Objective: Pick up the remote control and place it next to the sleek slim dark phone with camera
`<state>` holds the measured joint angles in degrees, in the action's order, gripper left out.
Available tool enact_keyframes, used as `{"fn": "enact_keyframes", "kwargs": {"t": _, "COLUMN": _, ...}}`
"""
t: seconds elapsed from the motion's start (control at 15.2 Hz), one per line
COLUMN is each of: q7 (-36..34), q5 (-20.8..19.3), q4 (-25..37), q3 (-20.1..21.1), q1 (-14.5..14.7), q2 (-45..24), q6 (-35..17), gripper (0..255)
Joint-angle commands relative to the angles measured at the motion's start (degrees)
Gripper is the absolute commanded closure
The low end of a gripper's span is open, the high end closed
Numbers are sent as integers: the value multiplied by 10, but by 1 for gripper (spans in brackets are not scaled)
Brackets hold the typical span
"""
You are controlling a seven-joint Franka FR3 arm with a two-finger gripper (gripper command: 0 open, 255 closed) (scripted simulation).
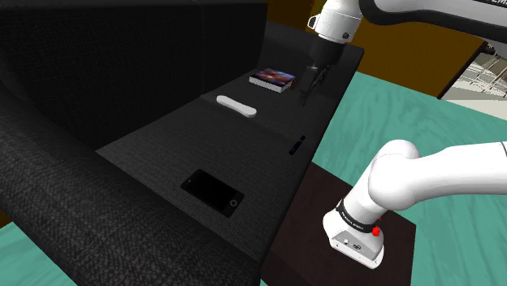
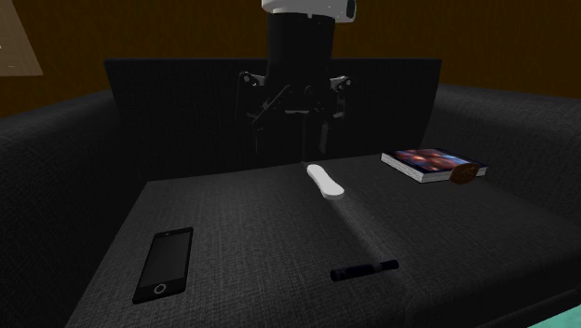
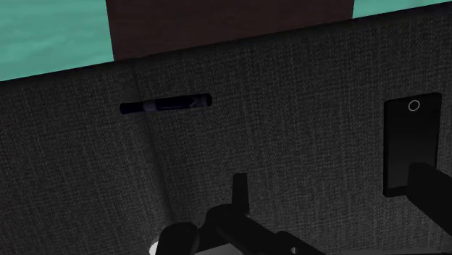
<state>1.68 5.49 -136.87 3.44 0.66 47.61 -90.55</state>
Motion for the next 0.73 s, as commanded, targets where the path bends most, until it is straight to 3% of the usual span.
{"fn": "enact_keyframes", "kwargs": {"t": 0.0, "q7": 0, "q5": 0, "q4": 0, "q3": 0, "q1": 0, "q2": 0, "q6": 0, "gripper": 0}}
{"fn": "enact_keyframes", "kwargs": {"t": 0.66, "q7": 53, "q5": -35, "q4": 32, "q3": -29, "q1": -22, "q2": -188, "q6": -151, "gripper": 0}}
